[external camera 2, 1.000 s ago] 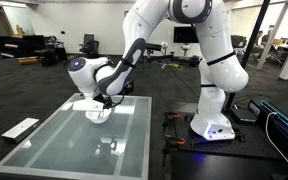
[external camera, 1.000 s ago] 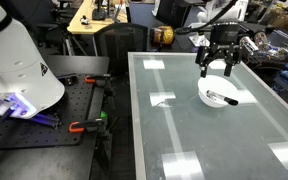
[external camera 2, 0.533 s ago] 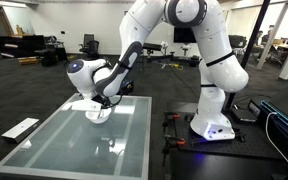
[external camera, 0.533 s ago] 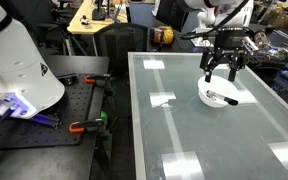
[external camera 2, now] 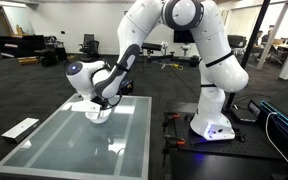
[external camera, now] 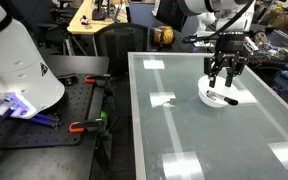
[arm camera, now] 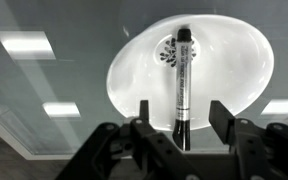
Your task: Take the marker from the bowl and put it on the table
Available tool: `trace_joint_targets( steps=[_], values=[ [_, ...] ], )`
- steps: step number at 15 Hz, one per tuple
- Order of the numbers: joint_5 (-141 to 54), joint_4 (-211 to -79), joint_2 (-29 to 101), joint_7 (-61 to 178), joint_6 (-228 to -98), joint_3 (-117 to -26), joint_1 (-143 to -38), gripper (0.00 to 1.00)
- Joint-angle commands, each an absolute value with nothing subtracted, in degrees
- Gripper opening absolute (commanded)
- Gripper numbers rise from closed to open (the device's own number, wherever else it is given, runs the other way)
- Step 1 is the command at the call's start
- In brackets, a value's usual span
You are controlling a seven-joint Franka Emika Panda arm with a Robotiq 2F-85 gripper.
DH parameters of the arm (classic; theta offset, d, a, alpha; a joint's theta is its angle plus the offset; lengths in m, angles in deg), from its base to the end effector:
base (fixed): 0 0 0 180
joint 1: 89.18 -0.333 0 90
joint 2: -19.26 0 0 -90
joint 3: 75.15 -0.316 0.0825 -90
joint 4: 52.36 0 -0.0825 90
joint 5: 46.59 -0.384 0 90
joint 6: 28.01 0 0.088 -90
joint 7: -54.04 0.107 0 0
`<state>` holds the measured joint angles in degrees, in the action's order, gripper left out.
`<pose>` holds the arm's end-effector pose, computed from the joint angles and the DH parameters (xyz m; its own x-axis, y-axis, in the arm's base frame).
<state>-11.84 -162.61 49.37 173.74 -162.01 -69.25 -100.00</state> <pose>0.6149 0.0460 0.2097 0.0238 -0.8896 0.4561 -0.9991 -0.0375 -0.0208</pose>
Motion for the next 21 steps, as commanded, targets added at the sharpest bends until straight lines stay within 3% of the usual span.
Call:
trace_joint_targets(
  steps=[1, 17, 18, 19, 21],
  values=[
    [-12.21, -160.66, 51.05, 174.64, -161.72, -68.25, -100.84, 0.7],
    [-13.4, -157.54, 55.38, 173.77, -161.54, -67.15, -100.56, 0.7],
    [-13.52, -157.25, 55.65, 173.65, -161.44, -67.12, -100.56, 0.66],
    [-13.6, -157.03, 55.88, 173.59, -161.42, -67.06, -100.59, 0.47],
    [-13.65, -156.59, 56.23, 173.6, -161.38, -66.97, -100.68, 0.34]
  ],
)
